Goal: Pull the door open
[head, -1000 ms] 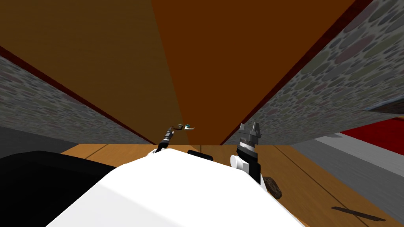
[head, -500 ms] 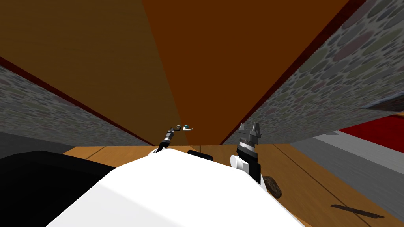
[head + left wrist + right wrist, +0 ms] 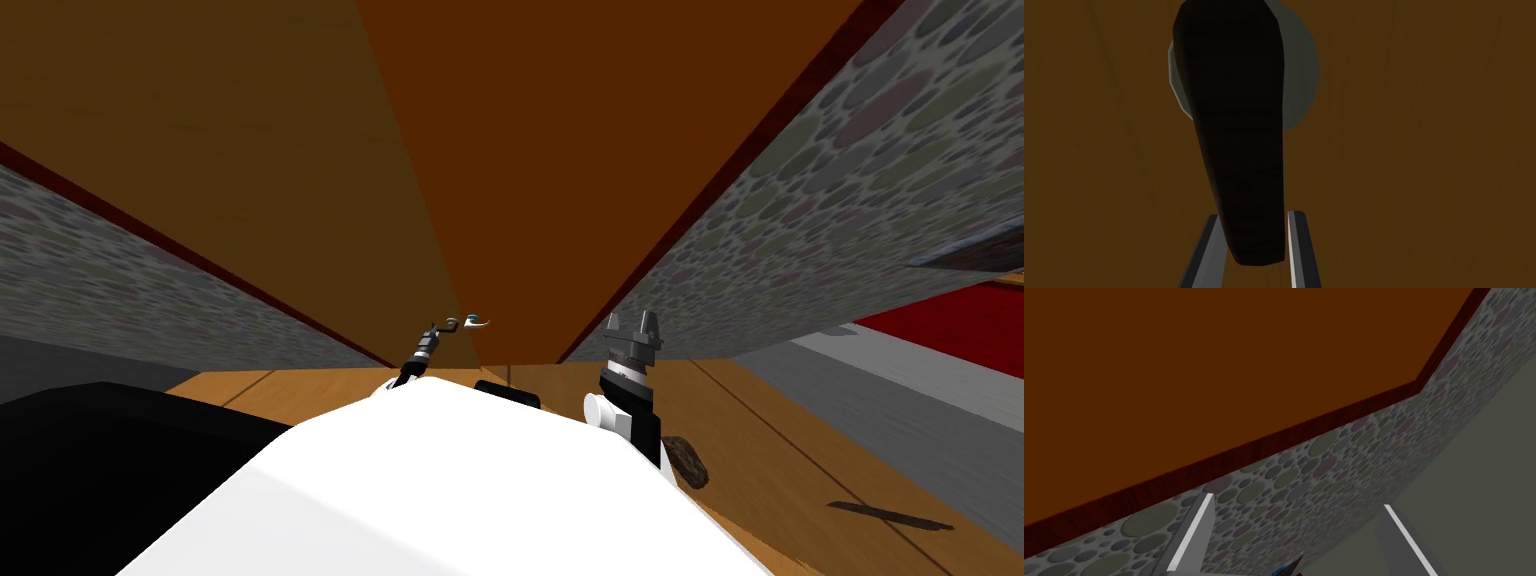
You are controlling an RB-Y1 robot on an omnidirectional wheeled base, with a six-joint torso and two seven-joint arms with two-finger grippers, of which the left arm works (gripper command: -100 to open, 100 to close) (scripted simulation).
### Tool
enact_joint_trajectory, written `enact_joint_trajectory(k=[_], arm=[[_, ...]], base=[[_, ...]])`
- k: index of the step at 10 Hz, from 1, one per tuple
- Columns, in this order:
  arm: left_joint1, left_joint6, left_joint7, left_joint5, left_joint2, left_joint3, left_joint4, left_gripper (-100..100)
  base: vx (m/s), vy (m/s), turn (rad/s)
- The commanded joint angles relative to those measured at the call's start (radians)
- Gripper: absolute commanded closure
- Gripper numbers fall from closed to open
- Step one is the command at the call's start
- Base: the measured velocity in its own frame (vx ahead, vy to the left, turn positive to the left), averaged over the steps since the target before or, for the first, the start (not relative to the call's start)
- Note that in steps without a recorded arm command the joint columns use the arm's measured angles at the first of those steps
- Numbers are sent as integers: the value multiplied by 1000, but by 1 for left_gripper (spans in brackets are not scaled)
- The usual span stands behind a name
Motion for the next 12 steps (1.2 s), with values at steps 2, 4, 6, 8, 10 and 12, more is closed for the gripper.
enact_joint_trajectory(k=[2,4,6,8,10,12], arm=[[35,-21,25,-2,29,-5,11,100],[46,-40,46,-14,38,-29,2,100],[54,-65,72,-32,44,-64,-11,100],[57,-80,87,-43,46,-87,-20,100],[76,-98,97,-42,64,-87,-11,100],[94,-128,110,-49,72,-100,-11,100]], base=[[-170,-17,-94],[-183,-9,-108],[-209,33,-167],[-137,65,-115],[-90,31,-77],[-171,42,-136]])
